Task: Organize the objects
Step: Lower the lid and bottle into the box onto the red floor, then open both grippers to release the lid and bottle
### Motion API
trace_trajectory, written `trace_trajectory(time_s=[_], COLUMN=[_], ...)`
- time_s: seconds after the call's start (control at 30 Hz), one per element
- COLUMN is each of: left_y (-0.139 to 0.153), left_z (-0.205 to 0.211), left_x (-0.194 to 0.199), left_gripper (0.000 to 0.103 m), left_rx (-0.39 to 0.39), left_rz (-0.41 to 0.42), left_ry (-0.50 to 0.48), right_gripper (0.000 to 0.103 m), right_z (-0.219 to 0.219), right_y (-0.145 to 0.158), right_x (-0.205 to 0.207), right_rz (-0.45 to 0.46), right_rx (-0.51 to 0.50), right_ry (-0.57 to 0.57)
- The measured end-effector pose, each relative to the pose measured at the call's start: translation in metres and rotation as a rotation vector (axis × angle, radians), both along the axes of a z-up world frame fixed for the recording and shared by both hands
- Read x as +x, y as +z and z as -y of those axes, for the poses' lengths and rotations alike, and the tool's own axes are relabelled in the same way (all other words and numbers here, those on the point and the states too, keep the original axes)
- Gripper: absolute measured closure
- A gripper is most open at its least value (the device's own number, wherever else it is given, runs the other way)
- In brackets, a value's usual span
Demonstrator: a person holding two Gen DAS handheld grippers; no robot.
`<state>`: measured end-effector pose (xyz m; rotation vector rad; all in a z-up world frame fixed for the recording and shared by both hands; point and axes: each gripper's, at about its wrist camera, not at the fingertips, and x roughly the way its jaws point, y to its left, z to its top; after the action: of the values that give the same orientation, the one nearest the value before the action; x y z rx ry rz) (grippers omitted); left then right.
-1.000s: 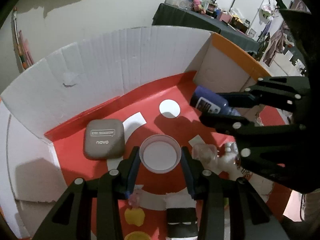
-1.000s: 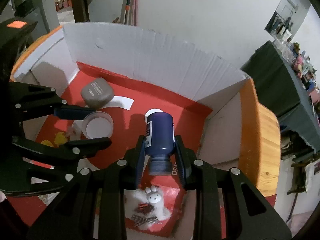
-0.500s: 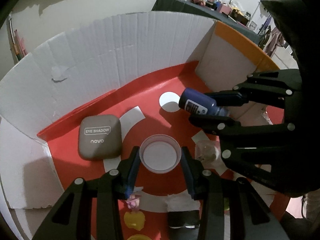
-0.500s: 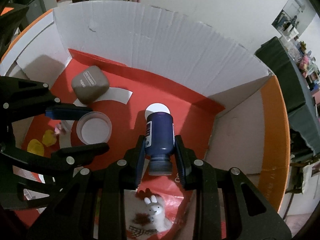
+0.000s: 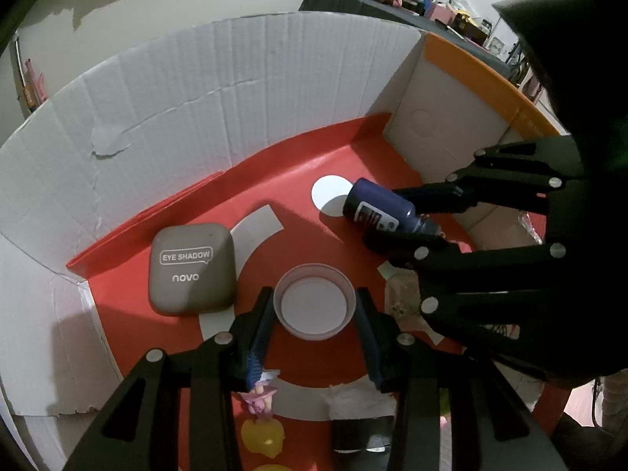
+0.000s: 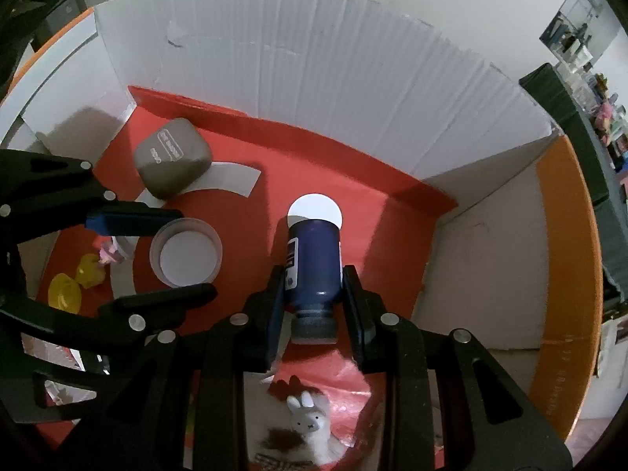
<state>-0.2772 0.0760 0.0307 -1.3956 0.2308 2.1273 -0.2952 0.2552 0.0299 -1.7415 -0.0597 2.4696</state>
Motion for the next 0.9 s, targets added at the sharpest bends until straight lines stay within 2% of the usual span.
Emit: trace_trajectory(time_s=[0.9], left_y=[0.007], left_z=[0.010], left_x=[0.012], left_gripper=[0.061], left_rx=[-0.002], left_rz=[-0.012], left_ry=[-0.007], right_gripper=[0.076], right_z=[0.004], right_y=[0.009], right_x=[0.013], right_rz=[0.003], right_rx=[-0.033], right_ry=[-0.008])
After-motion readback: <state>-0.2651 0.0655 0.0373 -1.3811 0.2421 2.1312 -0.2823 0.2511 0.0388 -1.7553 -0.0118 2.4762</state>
